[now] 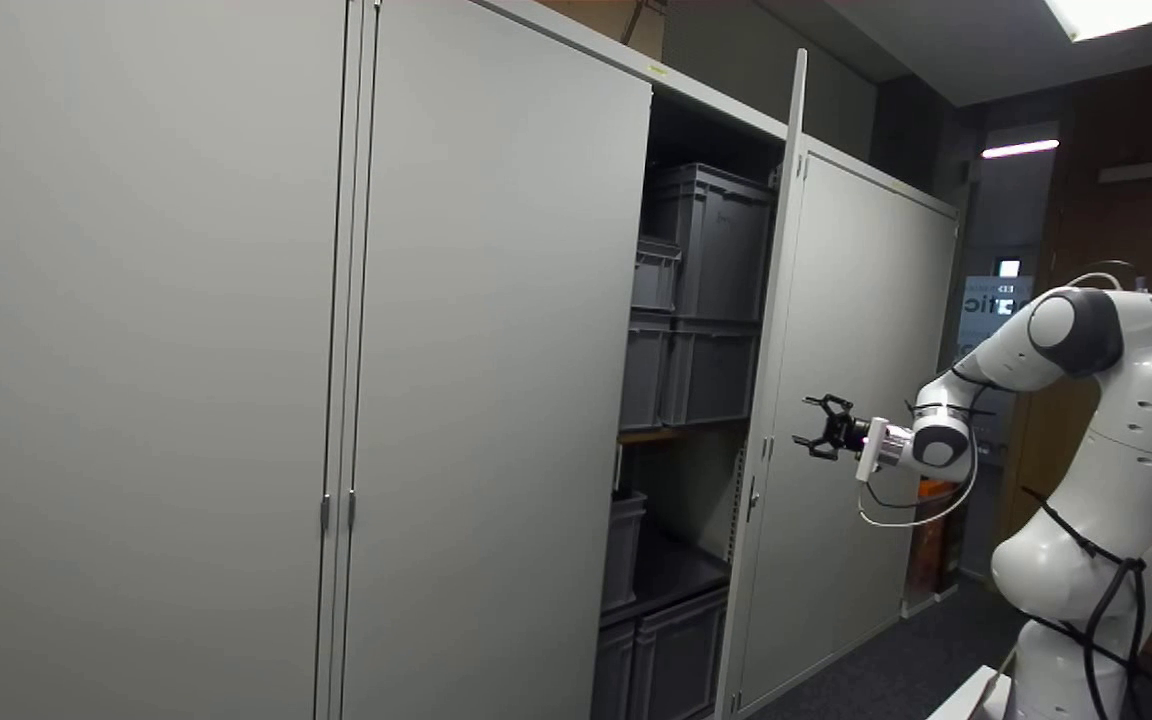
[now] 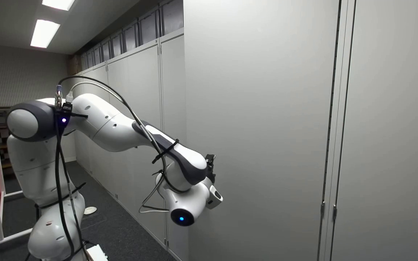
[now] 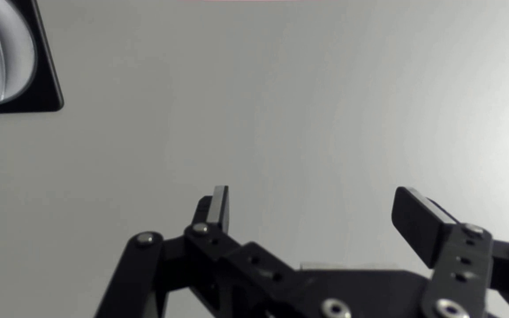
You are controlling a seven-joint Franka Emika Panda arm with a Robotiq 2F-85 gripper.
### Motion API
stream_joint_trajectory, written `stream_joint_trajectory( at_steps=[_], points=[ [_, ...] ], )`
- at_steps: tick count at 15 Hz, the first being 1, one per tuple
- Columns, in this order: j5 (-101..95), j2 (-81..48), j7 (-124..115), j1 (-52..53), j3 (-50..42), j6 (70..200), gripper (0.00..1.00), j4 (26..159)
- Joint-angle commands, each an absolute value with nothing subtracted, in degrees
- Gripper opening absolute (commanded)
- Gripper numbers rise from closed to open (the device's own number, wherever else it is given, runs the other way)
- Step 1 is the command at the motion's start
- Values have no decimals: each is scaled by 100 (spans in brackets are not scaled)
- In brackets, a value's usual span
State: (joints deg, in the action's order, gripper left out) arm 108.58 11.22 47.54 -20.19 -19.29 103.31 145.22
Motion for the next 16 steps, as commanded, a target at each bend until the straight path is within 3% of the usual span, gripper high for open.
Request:
stream_joint_trajectory(
  at_steps=[1, 16],
  points=[
    [10939, 1327, 4986, -2065, -1812, 10491, 100, 14617],
    [10638, 1852, 6339, -1992, -1295, 11872, 100, 15000]
  ],
)
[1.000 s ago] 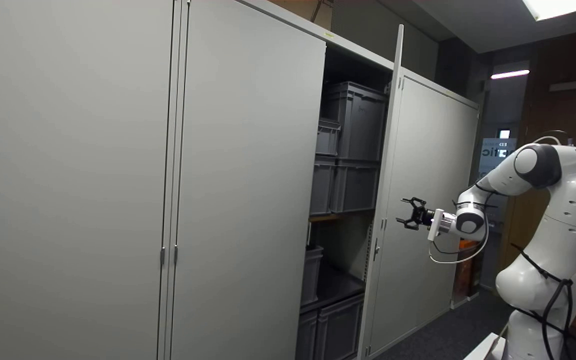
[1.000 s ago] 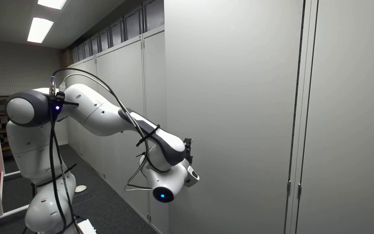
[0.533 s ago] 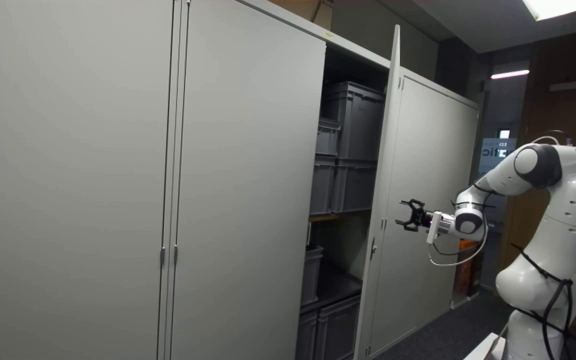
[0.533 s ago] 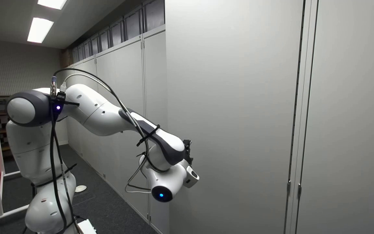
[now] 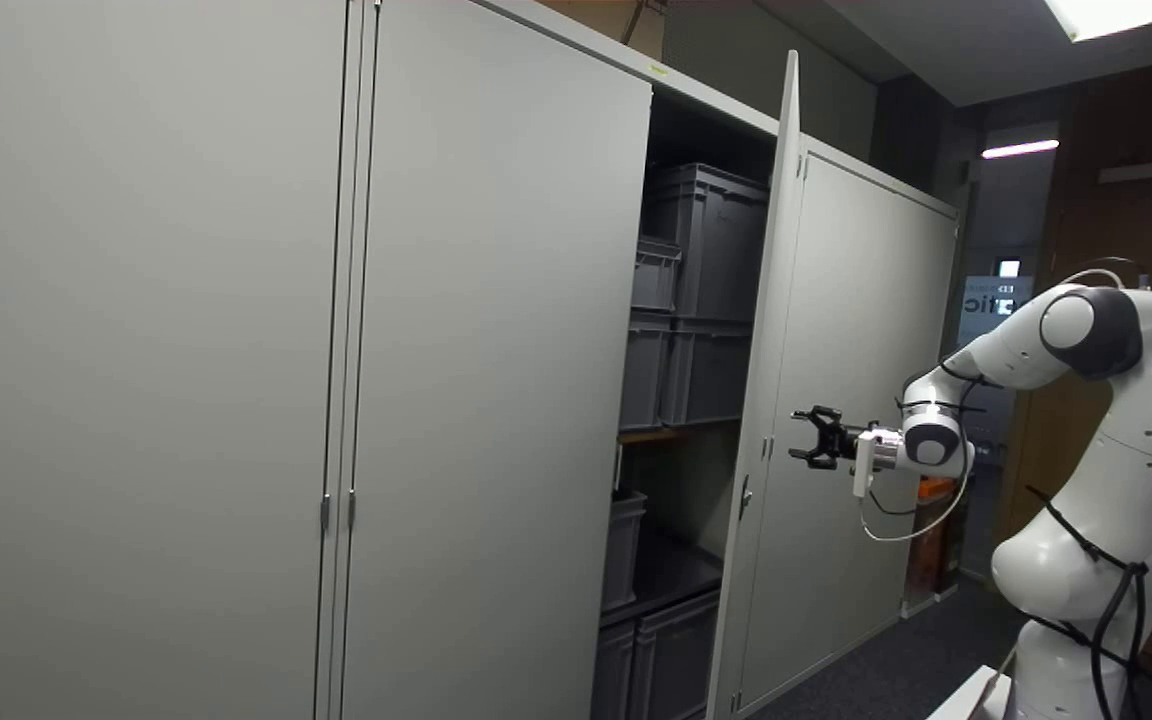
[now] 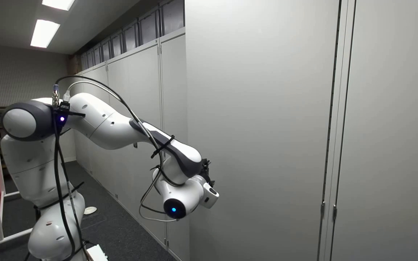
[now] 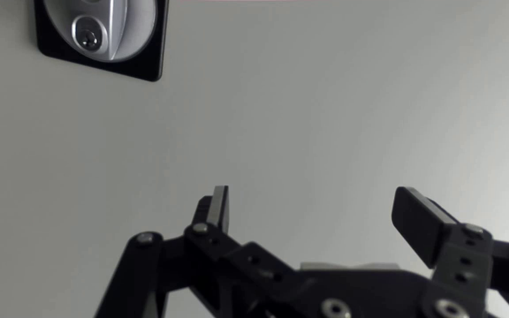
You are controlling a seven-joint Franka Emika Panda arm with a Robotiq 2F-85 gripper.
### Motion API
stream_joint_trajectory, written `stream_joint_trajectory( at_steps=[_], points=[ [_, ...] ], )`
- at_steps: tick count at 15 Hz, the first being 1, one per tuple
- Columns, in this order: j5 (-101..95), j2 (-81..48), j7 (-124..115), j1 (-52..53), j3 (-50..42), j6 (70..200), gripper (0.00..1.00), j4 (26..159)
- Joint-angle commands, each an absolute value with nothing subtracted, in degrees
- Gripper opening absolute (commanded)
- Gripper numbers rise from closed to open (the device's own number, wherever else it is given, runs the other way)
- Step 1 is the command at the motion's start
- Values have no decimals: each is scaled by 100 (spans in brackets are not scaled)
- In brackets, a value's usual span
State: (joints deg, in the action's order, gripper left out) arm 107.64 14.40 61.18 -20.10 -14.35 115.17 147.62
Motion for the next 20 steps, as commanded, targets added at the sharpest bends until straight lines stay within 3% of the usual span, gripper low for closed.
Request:
stream_joint_trajectory(
  at_steps=[1, 20],
  points=[
    [10580, 1920, 6412, -1986, -1239, 11976, 100, 15050],
    [9492, 3229, 6698, -1788, -418, 13317, 100, 16078]
  ],
)
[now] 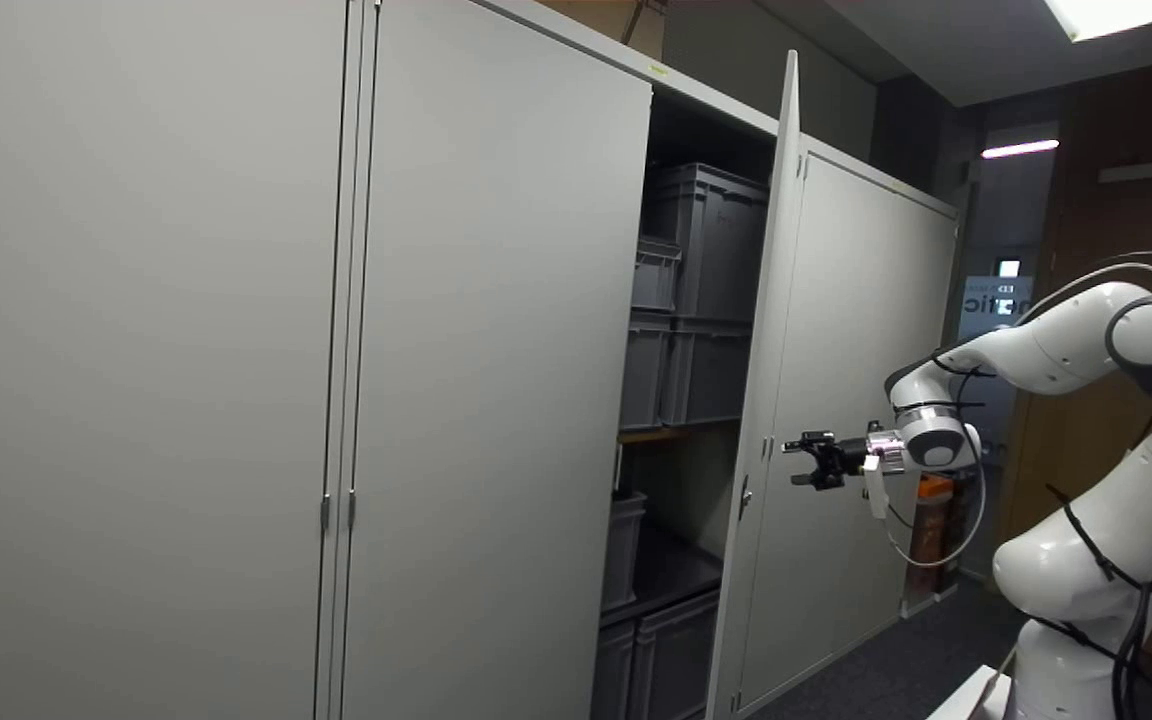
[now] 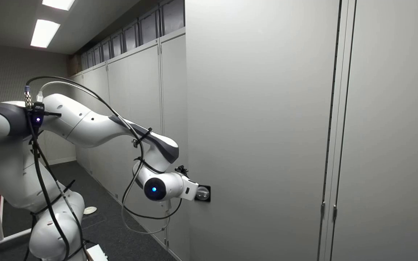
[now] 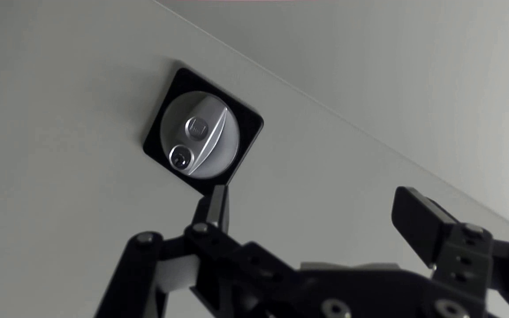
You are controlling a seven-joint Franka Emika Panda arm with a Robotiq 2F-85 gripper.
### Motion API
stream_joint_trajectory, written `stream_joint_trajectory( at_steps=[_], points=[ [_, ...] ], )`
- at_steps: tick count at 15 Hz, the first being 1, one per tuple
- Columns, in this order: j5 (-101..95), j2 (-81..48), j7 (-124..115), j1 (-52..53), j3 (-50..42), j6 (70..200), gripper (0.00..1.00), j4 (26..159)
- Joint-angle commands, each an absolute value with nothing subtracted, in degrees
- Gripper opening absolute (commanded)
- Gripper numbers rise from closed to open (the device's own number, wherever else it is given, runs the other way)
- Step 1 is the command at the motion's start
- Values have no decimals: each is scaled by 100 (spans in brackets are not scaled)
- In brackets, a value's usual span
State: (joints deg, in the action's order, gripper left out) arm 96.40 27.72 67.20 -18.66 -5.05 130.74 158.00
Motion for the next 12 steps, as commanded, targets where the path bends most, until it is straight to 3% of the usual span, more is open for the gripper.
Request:
stream_joint_trajectory(
  at_steps=[1, 12],
  points=[
    [9469, 3289, 6694, -1775, -379, 13355, 100, 16126],
    [9396, 3188, 6691, -1431, 55, 13826, 100, 15898]
  ],
)
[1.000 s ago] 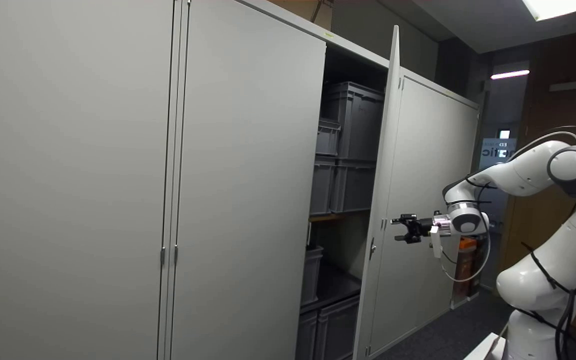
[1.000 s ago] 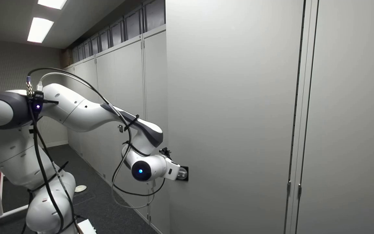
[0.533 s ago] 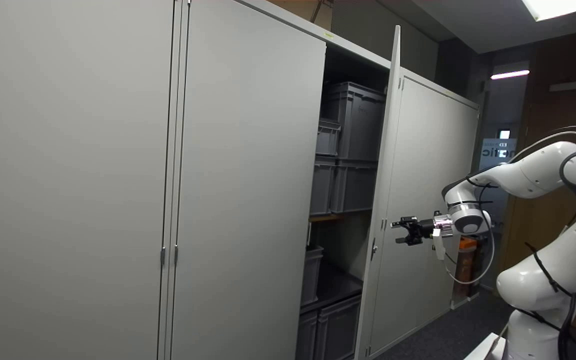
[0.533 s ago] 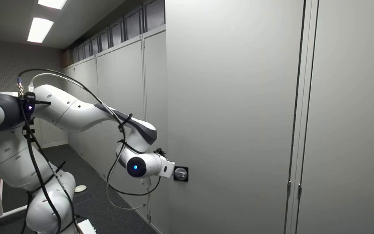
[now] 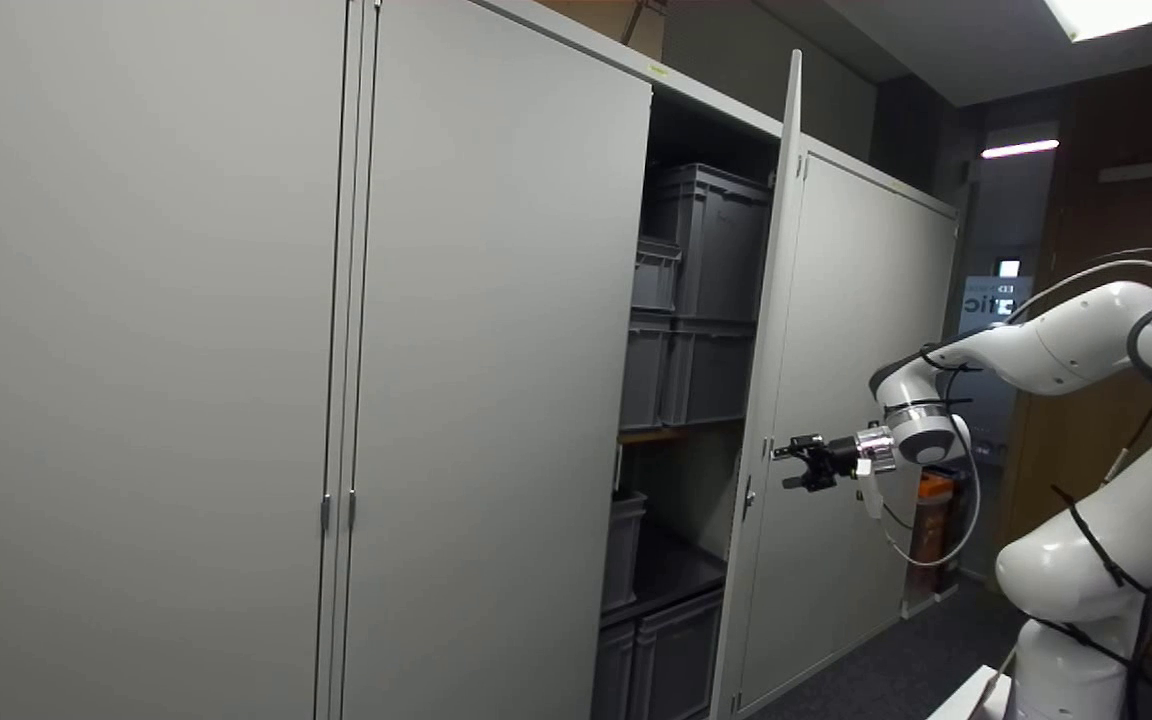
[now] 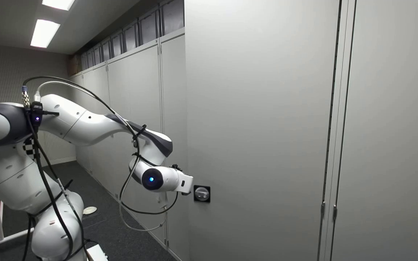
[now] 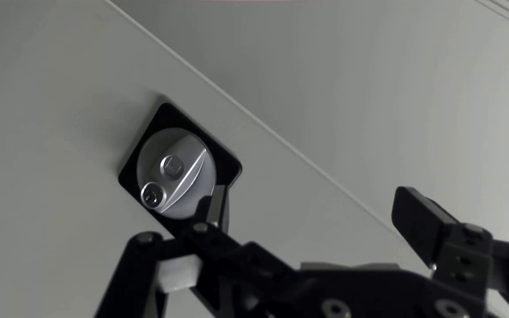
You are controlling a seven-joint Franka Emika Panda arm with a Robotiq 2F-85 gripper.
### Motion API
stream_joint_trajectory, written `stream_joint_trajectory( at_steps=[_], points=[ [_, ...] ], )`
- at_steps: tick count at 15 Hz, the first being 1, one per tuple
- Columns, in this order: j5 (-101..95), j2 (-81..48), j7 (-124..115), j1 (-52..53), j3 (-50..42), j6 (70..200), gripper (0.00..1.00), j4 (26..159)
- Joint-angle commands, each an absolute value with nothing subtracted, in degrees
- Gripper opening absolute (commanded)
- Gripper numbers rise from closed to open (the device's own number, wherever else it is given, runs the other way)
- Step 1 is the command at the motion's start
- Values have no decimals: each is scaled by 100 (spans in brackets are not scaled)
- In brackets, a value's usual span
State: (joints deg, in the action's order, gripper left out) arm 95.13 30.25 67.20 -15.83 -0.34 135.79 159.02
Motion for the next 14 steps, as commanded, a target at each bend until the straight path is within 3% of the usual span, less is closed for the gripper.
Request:
stream_joint_trajectory(
  at_steps=[1, 14],
  points=[
    [9392, 3200, 6673, -1389, 99, 13869, 100, 15898],
    [9443, 3379, 6472, -717, 761, 14598, 100, 15894]
  ],
)
